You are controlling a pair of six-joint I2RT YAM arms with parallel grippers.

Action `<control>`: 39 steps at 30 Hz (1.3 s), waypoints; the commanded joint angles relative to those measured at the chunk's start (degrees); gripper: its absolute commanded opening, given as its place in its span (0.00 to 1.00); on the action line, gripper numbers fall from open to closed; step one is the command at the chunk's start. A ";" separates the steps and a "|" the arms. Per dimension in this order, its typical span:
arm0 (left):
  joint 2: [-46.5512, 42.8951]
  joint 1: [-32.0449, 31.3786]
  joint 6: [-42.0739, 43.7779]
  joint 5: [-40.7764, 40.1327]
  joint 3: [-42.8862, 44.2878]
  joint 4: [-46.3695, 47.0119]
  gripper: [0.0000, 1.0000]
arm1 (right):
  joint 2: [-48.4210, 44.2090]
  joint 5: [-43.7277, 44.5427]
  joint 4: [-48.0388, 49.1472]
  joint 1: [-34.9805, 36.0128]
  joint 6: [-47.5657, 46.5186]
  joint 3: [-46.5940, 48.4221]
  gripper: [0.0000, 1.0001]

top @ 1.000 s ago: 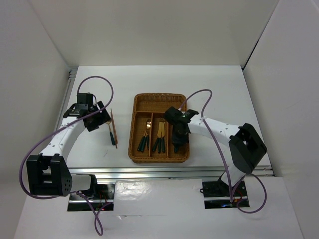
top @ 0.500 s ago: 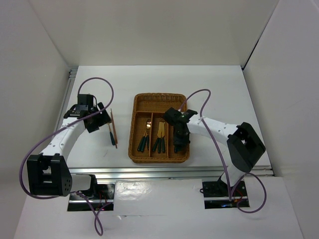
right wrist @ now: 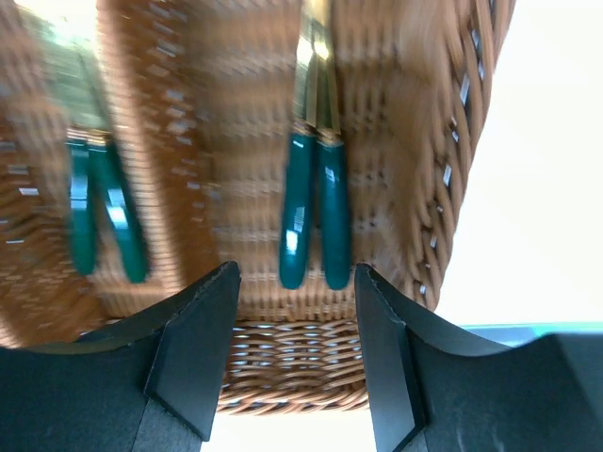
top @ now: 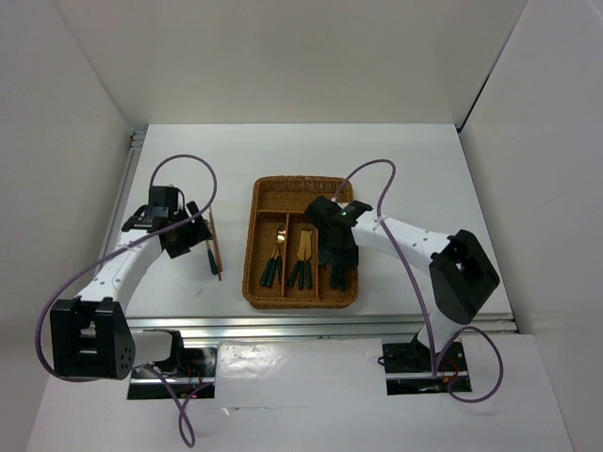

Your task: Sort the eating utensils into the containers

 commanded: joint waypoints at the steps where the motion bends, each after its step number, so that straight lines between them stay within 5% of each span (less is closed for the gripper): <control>1: -2.03 -2.14 -0.68 1.33 -1.89 1.71 0.81 | -0.98 2.03 -0.48 -0.26 -2.32 5.91 0.60; 18: 5.34 -7.33 -6.84 -9.03 -4.80 2.24 0.75 | -9.60 -3.15 6.46 -19.41 -11.99 2.50 0.61; 39: 13.53 -7.33 -7.37 -11.68 -1.11 2.24 0.61 | -7.49 -7.73 10.16 -28.39 -14.80 -0.32 0.56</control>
